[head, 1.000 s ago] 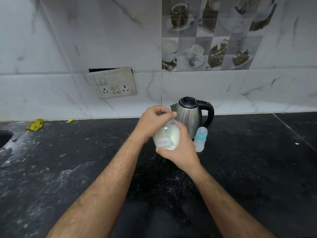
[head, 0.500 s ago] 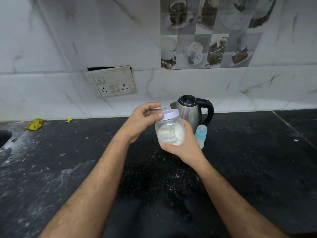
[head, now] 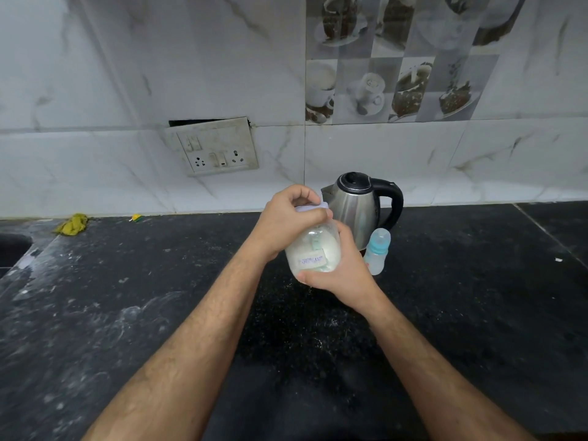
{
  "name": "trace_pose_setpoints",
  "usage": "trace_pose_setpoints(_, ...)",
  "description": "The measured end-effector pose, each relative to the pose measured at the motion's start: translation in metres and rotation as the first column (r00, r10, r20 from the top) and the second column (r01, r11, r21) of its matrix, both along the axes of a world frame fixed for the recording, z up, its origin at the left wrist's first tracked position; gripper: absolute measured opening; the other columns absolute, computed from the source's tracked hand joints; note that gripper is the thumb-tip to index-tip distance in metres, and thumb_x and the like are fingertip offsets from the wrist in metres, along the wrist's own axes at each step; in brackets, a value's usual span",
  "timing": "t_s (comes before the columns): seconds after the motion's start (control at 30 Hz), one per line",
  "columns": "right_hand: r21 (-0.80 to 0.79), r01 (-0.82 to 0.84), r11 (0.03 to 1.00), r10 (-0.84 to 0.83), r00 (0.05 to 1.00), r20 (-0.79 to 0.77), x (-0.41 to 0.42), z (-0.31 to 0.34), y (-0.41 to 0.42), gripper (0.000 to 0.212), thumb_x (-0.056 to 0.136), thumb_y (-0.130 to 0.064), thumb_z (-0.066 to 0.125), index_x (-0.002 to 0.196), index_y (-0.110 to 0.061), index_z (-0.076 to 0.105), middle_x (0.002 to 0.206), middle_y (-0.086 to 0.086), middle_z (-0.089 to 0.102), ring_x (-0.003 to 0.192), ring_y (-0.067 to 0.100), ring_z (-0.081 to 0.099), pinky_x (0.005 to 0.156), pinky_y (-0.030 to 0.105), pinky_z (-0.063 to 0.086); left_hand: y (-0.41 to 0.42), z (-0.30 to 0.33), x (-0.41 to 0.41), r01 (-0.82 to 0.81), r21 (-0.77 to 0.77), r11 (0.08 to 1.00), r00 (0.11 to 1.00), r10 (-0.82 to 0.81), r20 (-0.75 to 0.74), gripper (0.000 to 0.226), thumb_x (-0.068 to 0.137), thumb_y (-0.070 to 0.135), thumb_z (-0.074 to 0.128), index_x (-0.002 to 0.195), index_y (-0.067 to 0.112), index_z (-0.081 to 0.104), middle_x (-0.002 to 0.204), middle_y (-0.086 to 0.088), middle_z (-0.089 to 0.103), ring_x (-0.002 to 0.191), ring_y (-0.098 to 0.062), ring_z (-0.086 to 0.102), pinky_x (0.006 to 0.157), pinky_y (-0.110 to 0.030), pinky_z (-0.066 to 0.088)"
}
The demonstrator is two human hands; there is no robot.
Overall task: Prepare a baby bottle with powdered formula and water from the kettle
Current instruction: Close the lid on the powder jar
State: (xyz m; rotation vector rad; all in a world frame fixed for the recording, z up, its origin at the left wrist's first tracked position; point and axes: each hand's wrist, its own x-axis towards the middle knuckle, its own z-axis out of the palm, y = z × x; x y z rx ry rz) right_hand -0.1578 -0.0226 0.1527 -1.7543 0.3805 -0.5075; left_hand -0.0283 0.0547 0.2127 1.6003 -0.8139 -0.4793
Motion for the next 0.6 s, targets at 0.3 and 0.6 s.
trace_pose_setpoints(0.3,-0.024,-0.009,1.000,0.010,1.000,0.029,-0.001,-0.002,-0.009,0.093,0.061,-0.003,0.087,0.135,-0.022,0.036,0.126,-0.008,0.055,0.111,0.003,0.061,0.088,0.026,0.055,-0.001,0.005,-0.002,0.131,-0.074,0.989,0.991,-0.129,0.035,0.032,0.059,0.032,0.079,0.082,0.023,0.060,0.092,-0.002,0.069,0.082,-0.014,0.064,0.078,-0.034,0.054)
trace_pose_setpoints(0.6,-0.002,0.028,1.000,-0.028,0.998,0.048,0.005,-0.012,-0.017,0.097,0.064,0.001,0.088,0.141,-0.020,0.033,0.133,-0.005,0.053,0.117,0.003,0.058,0.089,0.019,0.052,-0.010,-0.001,-0.003,0.021,-0.180,0.984,0.996,-0.037,-0.084,0.069,0.064,0.048,0.078,0.127,0.034,0.052,0.127,-0.001,0.063,0.117,-0.009,0.062,0.100,-0.032,0.052)
